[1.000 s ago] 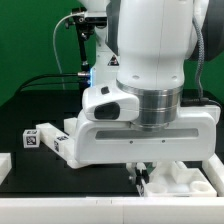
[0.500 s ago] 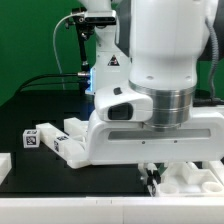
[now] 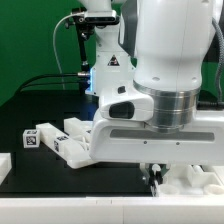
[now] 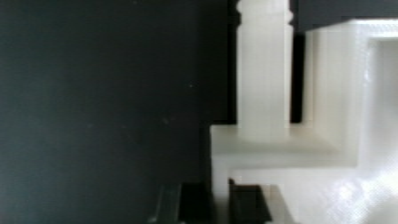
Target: Assemble chair
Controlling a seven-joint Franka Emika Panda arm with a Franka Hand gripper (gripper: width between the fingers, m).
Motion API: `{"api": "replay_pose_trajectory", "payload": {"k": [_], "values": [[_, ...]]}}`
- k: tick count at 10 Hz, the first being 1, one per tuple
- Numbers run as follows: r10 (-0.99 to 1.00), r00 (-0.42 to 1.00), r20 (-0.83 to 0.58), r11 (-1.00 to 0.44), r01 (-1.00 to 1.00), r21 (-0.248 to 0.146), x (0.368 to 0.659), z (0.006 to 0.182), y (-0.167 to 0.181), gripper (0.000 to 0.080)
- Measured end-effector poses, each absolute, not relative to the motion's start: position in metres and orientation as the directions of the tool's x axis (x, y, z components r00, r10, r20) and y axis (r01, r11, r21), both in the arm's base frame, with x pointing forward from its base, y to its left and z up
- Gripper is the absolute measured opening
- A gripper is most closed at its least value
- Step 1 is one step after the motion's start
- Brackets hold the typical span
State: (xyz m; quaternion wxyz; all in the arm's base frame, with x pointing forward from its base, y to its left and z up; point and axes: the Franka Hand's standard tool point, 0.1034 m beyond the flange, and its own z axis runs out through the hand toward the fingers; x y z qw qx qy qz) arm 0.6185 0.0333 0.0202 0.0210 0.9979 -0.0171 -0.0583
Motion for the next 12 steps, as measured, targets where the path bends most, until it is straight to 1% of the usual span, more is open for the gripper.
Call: {"api": "replay_pose_trajectory", "payload": {"k": [3, 4, 5, 6, 7, 8, 9, 10, 11, 12], "values": [[-0.036, 0.993, -0.116, -0.999, -0.031, 0.044, 0.618, 0.02, 0.033, 0.0028], [-0.024, 0.992, -0.121, -0.999, -0.019, 0.043, 0.618, 0.024, 0.033, 0.0028], [-0.007, 0.993, -0.121, -0.999, -0.002, 0.038, 0.619, 0.038, 0.032, 0.0194], [0.004, 0.993, -0.121, -0.999, 0.008, 0.033, 0.616, 0.053, 0.03, 0.0389], [0.008, 0.992, -0.126, -0.999, 0.012, 0.03, 0.609, 0.066, 0.031, 0.0389], [0.009, 0.992, -0.128, -1.0, 0.012, 0.027, 0.603, 0.075, 0.033, 0.0534], [0.005, 0.992, -0.126, -1.0, 0.008, 0.027, 0.601, 0.078, 0.035, 0.0613], [0.005, 0.992, -0.127, -1.0, 0.009, 0.028, 0.601, 0.076, 0.035, 0.0613], [0.005, 0.992, -0.128, -1.0, 0.009, 0.028, 0.601, 0.076, 0.035, 0.0643], [0.005, 0.992, -0.128, -1.0, 0.009, 0.028, 0.601, 0.076, 0.035, 0.0643]]}}
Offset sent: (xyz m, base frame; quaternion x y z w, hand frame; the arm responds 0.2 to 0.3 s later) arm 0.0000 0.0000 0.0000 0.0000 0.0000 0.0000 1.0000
